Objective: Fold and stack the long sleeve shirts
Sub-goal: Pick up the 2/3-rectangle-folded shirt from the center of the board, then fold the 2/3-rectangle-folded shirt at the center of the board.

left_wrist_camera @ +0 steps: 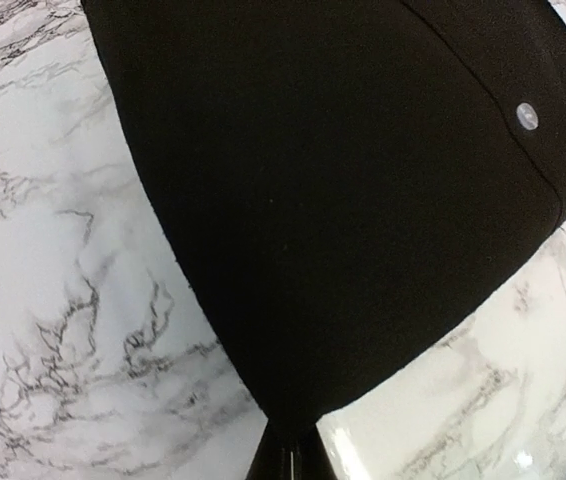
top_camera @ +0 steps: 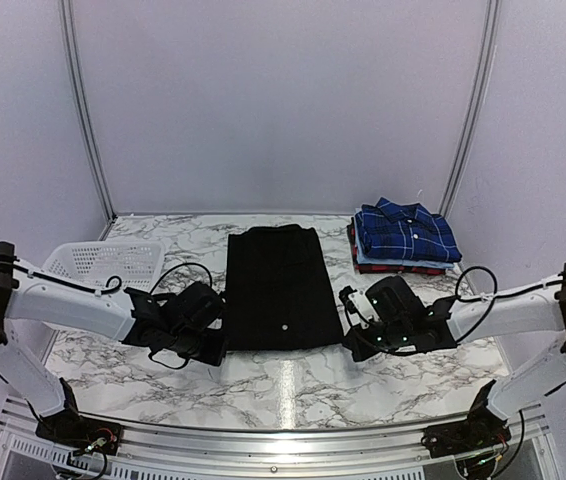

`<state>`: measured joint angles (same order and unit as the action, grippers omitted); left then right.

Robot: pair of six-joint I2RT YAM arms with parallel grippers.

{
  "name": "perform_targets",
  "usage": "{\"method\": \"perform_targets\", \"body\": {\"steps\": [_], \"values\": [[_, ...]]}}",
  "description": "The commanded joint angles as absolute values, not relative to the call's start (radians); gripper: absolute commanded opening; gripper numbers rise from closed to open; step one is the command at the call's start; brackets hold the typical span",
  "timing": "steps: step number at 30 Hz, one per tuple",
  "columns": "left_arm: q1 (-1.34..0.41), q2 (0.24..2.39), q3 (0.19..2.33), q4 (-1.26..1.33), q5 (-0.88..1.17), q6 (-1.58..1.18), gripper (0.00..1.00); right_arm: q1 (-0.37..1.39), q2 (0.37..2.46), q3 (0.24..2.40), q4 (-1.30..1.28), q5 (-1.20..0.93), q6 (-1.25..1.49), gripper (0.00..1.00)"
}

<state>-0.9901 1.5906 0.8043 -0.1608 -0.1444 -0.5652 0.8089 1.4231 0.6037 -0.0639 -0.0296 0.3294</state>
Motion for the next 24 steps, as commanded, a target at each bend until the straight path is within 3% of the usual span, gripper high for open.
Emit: {"method": "perform_targets", "body": {"steps": [1,12,18,24], "values": [[-1.063,1.460,0.756,-0.228,-0.179,-0.656,0.00,0.878,1.293,0.568,-0.149,-0.057,0.382,0.00],[-1.167,1.284,0.769,-0.355,-0.259,-0.741,0.00,0.970,1.058,0.620,-0.276,-0.005,0.504,0.00],[-1.089,1.352,0.915,-0.381,-0.257,-0.654,0.00,0.932,1.232,0.822,-0.294,0.087,0.455,0.00],[-0.856,1.573,1.138,-0.372,-0.154,-0.513,0.00,0.739,1.505,1.040,-0.215,0.066,0.382,0.00]]}}
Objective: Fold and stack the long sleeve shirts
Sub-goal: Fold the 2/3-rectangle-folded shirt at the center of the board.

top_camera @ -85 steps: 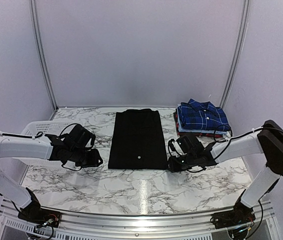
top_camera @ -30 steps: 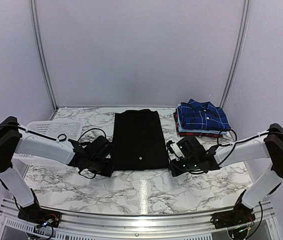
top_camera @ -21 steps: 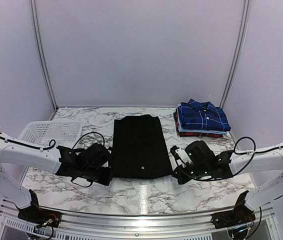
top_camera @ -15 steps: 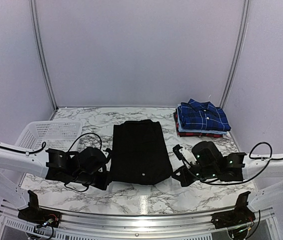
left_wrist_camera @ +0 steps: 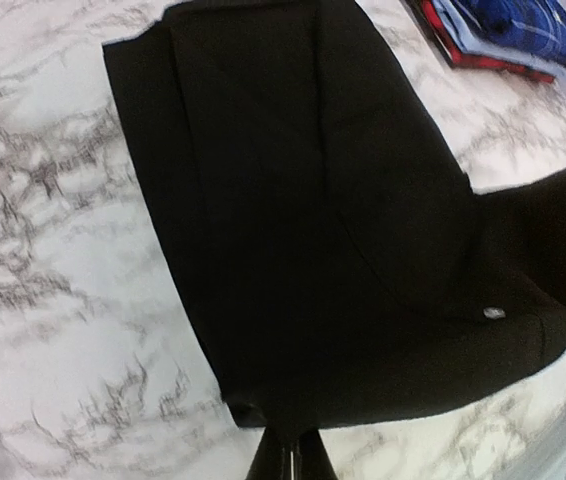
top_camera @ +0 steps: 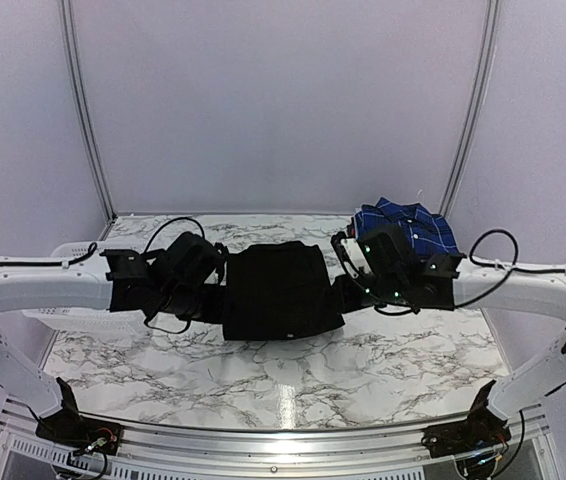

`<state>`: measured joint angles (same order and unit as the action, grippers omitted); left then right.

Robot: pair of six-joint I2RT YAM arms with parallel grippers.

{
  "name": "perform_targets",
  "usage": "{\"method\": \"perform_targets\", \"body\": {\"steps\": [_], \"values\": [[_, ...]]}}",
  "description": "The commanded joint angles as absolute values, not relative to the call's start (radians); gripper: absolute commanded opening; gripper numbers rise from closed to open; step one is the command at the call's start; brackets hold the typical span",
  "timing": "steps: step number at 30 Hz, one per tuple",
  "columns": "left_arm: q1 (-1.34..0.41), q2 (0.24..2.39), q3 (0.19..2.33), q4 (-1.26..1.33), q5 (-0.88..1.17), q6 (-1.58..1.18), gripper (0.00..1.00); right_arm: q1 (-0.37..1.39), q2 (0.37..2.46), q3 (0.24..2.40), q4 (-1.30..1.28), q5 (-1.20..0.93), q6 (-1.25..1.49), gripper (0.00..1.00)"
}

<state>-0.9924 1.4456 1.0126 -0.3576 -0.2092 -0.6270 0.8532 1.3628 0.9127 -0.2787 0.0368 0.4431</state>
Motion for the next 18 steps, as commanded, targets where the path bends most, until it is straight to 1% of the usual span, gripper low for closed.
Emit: {"method": "perform_targets", "body": {"steps": [1,4,8,13,14,16,18], "values": [[-0.816,1.626,1.186,-0.369,-0.132,-0.494,0.00,0.706,1.565,1.083,-0.195,0.063,0.372,0.00],[-0.716,1.803,1.356,-0.367,-0.076,-0.443,0.00,0.615,1.762,1.243,-0.164,-0.007,0.357,0.00],[-0.591,2.058,1.598,-0.368,-0.013,-0.436,0.00,0.534,2.037,1.514,-0.151,-0.072,0.350,0.00],[-0.502,2.370,1.889,-0.383,0.088,-0.459,0.00,0.472,2.350,1.846,-0.238,-0.124,0.361,0.00],[-0.493,2.410,1.931,-0.387,0.106,-0.468,0.00,0.465,2.401,1.891,-0.256,-0.133,0.363,0.00],[-0.488,2.463,1.982,-0.390,0.121,-0.482,0.00,0.462,2.434,1.921,-0.268,-0.143,0.360,0.00],[-0.490,2.484,1.984,-0.388,0.154,-0.495,0.00,0.462,2.420,1.860,-0.247,-0.149,0.362,0.00]]}}
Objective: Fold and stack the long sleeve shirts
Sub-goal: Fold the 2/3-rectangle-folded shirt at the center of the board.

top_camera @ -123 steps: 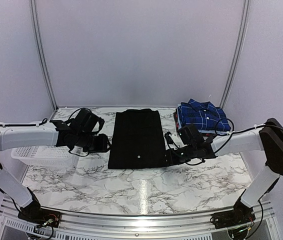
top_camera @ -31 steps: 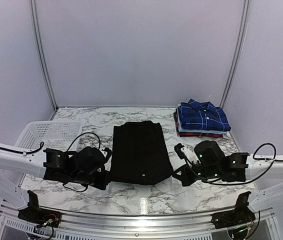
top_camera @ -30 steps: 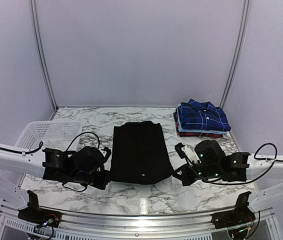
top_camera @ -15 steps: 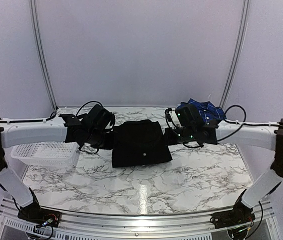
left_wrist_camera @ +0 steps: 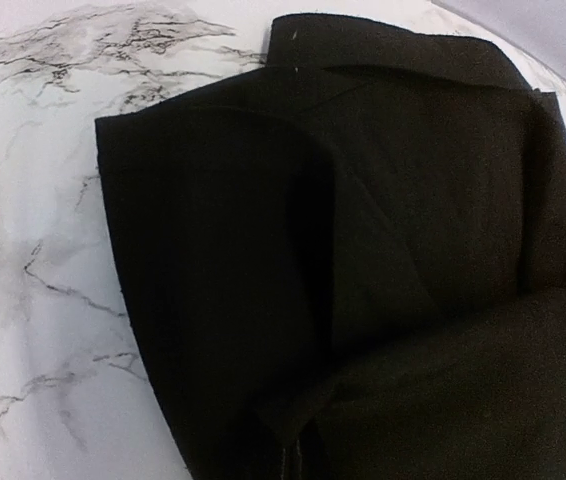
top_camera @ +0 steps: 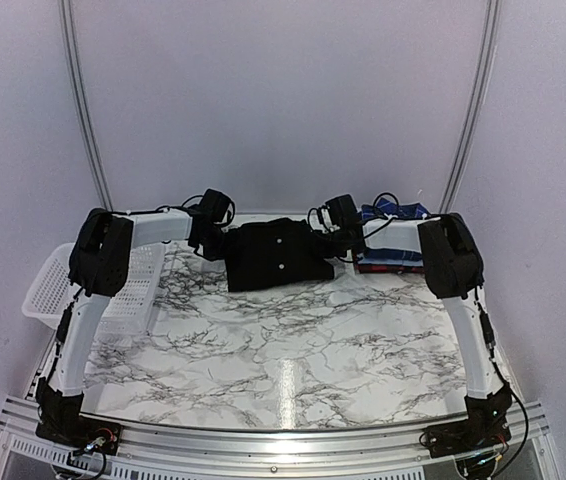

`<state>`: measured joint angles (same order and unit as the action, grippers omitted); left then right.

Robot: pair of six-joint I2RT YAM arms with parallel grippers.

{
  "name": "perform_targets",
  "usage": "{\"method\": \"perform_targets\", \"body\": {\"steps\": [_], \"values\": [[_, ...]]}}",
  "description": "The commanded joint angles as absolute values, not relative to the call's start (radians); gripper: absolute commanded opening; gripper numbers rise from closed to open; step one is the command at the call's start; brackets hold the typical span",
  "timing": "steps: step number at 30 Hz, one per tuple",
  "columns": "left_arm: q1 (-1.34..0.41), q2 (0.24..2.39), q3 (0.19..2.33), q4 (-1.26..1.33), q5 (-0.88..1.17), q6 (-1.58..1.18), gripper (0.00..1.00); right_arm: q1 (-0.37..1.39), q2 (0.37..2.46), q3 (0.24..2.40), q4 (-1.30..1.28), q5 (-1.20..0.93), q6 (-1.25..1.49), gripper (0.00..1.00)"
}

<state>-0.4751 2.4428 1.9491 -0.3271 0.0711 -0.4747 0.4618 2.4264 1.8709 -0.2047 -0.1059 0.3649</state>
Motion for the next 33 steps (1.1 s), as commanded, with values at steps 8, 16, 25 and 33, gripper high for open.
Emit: {"method": "perform_targets", "body": {"steps": [8,16,25,33], "values": [[-0.578,2.276,1.674,-0.296,0.119,-0.538,0.00,0.524,2.142,1.395,-0.125,-0.145,0.405,0.00],[-0.763,1.878,1.152,-0.166,0.015,-0.660,0.00,0.708,1.718,0.901,-0.070,-0.055,0.543,0.00],[-0.946,1.525,0.806,-0.150,-0.096,-0.797,0.00,0.969,1.325,0.669,-0.211,0.160,0.737,0.00],[-0.960,1.376,0.815,-0.197,-0.099,-0.779,0.00,1.013,1.209,0.749,-0.313,0.257,0.733,0.00]]}}
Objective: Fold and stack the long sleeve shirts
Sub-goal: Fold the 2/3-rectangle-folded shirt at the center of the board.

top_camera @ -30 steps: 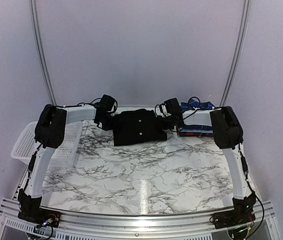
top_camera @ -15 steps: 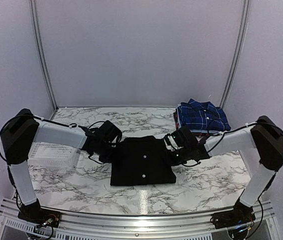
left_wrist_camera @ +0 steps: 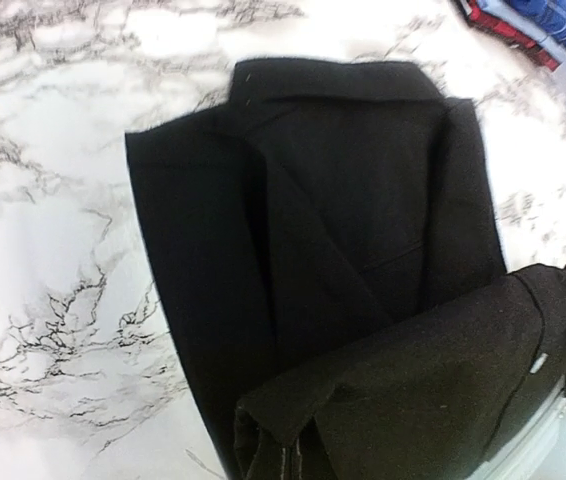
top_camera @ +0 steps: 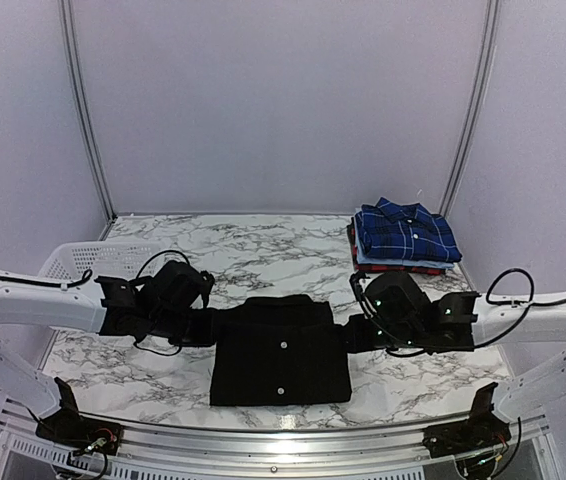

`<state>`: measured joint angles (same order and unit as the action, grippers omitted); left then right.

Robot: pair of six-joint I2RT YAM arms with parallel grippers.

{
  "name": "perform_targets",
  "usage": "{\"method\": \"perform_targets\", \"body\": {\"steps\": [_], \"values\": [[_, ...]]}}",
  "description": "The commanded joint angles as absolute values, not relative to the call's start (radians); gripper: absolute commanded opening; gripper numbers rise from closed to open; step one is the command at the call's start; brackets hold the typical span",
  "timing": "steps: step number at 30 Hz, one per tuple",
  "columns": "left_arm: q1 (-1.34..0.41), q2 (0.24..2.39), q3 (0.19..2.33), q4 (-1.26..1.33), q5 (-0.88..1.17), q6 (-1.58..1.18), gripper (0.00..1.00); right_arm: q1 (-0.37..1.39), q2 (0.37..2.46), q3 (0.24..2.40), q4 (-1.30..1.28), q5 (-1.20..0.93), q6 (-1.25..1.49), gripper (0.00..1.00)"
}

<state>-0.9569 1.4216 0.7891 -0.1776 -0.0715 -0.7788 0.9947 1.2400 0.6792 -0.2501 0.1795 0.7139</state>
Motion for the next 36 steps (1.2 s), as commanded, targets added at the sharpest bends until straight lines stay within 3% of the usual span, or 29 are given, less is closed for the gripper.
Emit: {"method": "perform_targets", "body": {"steps": [1,27,36], "values": [[-0.960,1.366,0.822,-0.204,-0.103,-0.775,0.00,1.015,1.209,0.763,-0.324,0.260,0.728,0.00],[-0.909,1.326,1.057,-0.392,-0.154,-0.661,0.00,1.017,1.267,1.067,-0.402,0.344,0.552,0.00],[-0.685,1.569,1.224,-0.370,-0.059,-0.524,0.00,0.788,1.512,1.195,-0.264,0.215,0.415,0.00]]}}
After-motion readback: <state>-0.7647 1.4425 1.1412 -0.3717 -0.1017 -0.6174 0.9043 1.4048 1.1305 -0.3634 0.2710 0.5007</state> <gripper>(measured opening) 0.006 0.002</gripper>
